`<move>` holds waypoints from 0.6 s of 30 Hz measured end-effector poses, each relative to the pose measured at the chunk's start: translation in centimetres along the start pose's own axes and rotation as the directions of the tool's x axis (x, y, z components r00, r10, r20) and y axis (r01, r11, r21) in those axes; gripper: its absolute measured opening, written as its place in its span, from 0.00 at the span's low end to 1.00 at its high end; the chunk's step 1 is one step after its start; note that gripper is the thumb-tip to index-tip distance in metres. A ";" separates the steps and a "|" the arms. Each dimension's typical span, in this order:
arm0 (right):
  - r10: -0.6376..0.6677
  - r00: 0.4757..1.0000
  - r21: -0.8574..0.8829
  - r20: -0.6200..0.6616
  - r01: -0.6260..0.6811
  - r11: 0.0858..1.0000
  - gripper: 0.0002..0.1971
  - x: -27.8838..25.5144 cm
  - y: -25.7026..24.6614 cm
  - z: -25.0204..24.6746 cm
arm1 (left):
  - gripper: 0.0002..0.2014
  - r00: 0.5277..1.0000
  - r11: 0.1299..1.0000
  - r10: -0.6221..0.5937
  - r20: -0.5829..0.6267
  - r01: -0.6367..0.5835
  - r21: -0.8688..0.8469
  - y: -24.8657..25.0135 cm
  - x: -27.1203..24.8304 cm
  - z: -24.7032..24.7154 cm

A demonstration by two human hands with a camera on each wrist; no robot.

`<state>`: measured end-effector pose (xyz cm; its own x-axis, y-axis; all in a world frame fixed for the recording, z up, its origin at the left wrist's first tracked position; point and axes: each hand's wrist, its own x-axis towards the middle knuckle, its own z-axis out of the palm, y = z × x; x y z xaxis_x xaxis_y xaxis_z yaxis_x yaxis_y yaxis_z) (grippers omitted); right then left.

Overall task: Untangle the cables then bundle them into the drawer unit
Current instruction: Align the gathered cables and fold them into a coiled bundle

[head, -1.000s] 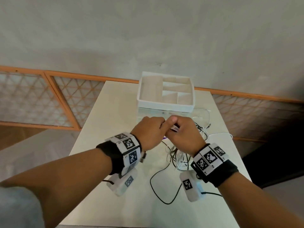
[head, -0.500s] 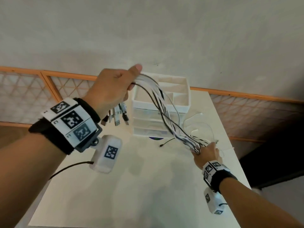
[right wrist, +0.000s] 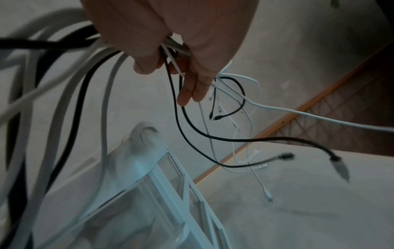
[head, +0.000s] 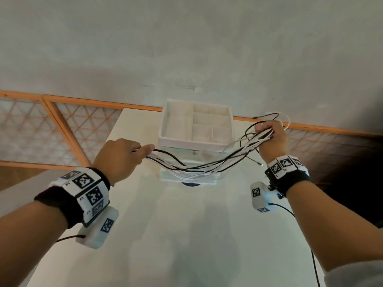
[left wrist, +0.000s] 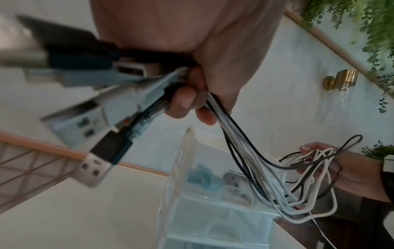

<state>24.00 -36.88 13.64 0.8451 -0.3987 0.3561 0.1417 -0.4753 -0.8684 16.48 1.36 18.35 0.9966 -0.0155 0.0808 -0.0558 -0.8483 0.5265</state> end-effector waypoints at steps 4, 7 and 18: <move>0.084 0.976 -0.129 0.200 -0.059 0.990 0.28 -1.7 2.4 0.1 | 0.28 0.999 0.998 -0.035 -0.008 0.035 -0.045 -0.5 0.2 0.8; 0.416 0.791 -0.574 0.449 -0.102 0.813 0.39 -4.9 5.5 0.1 | 0.28 0.998 0.998 -0.043 0.044 0.044 -0.034 -0.7 -0.1 1.5; -0.020 0.611 -0.091 0.791 0.149 0.985 0.41 -15.9 -6.2 4.7 | 0.24 0.915 0.974 0.201 0.349 -0.147 -0.175 3.8 -1.6 5.4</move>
<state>12.08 -23.89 11.73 0.9215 0.3865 -0.0386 0.2187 -0.5985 -0.7706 14.99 -4.67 15.64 0.9222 -0.3691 -0.1154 -0.2115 -0.7312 0.6485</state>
